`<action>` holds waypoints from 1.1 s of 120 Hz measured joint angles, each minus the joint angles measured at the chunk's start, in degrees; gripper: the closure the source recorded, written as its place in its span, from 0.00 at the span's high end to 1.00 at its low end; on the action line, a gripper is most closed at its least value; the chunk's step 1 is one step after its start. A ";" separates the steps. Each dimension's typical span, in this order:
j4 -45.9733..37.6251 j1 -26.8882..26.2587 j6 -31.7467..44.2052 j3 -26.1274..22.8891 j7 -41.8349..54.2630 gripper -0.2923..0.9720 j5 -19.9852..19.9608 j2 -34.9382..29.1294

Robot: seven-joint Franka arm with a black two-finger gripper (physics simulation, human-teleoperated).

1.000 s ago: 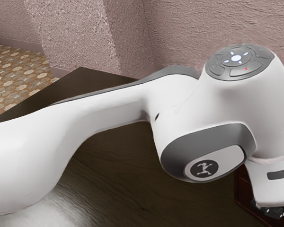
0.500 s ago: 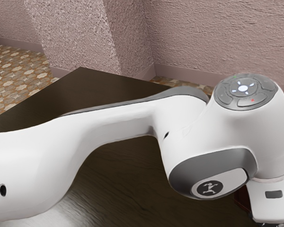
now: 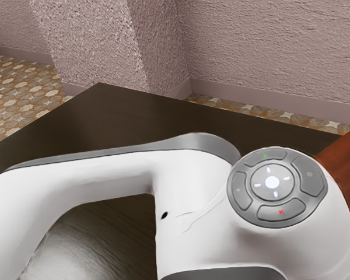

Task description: Pull the drawer handle with one arm to open the drawer

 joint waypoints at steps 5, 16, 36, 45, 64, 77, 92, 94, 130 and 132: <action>-1.16 0.07 0.14 -0.04 -0.31 0.26 0.11 -1.07; -3.49 -0.13 0.43 0.11 -0.99 0.26 0.20 -3.27; -7.60 -0.42 0.95 -0.03 -2.13 0.26 -0.26 -6.48; -9.42 -0.44 1.11 -0.09 -2.64 0.26 -0.58 -8.30; -12.03 -0.66 1.41 -0.15 -3.55 0.26 -2.12 -11.06; -13.97 -0.91 1.79 -0.17 -4.08 0.26 -3.51 -12.92; -15.96 -1.16 2.44 -0.17 -4.58 0.26 -5.17 -14.75; -16.14 -1.23 2.53 -0.17 -4.64 0.26 -5.33 -14.91; -16.78 -1.48 3.52 -0.17 -5.81 0.27 -7.78 -15.59; -16.78 -1.49 3.53 -0.17 -5.89 0.27 -7.93 -15.65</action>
